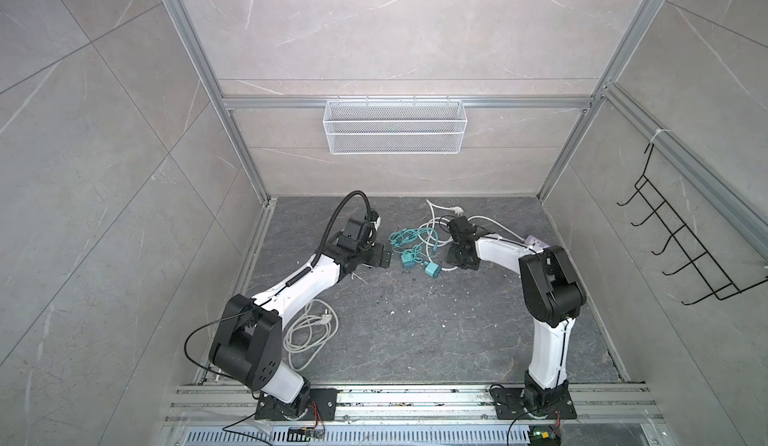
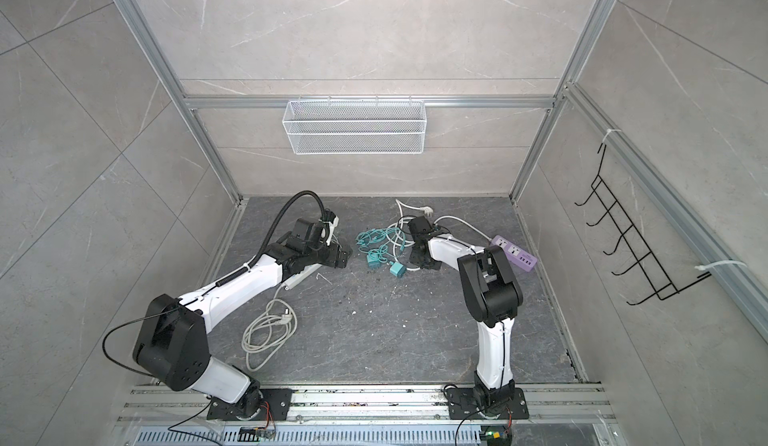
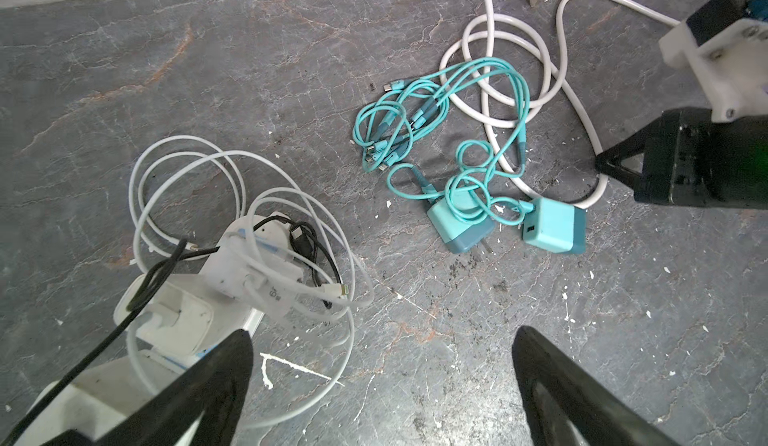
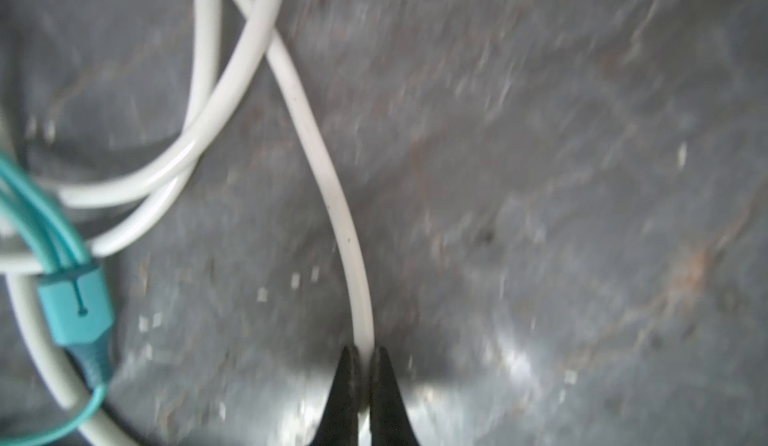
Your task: Insert the plug
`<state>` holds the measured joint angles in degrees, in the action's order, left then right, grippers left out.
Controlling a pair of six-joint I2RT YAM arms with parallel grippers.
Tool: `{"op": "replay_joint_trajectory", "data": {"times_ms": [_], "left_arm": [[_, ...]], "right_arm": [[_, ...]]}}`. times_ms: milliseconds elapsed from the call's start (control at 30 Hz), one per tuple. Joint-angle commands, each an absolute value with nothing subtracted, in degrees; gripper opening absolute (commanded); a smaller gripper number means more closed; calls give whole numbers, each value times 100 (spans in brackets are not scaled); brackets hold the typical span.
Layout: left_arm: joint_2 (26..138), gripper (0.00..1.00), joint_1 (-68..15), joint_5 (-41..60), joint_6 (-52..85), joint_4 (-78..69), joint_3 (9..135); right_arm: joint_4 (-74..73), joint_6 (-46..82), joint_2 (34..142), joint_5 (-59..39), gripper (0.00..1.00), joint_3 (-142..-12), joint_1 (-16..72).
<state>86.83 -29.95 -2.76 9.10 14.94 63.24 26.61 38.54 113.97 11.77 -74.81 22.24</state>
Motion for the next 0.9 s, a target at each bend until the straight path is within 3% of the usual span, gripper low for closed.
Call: {"op": "replay_joint_trajectory", "data": {"times_ms": [0, 267, 467, 700, 867], "left_arm": [[8254, 100, -2978, -430, 1093, 1343, 6136], [7644, 100, -2975, -600, 1281, 1286, 5551], [7345, 100, -2979, -753, 1223, 1322, 5257], [7234, 100, -2848, -1195, 1371, 1645, 5123], [7263, 100, -2270, -928, 1695, 1626, 4878]], "right_arm": [[2954, 4153, 11097, 828, 0, -6999, 2783], [2962, 5183, 10782, 957, 0, -6597, 4218], [3160, 5529, 11411, 1011, 0, -7367, 5186], [3524, 5303, 12304, 831, 0, -8587, 5525], [3655, 5046, 12689, 705, 0, -9214, 5537]]}}
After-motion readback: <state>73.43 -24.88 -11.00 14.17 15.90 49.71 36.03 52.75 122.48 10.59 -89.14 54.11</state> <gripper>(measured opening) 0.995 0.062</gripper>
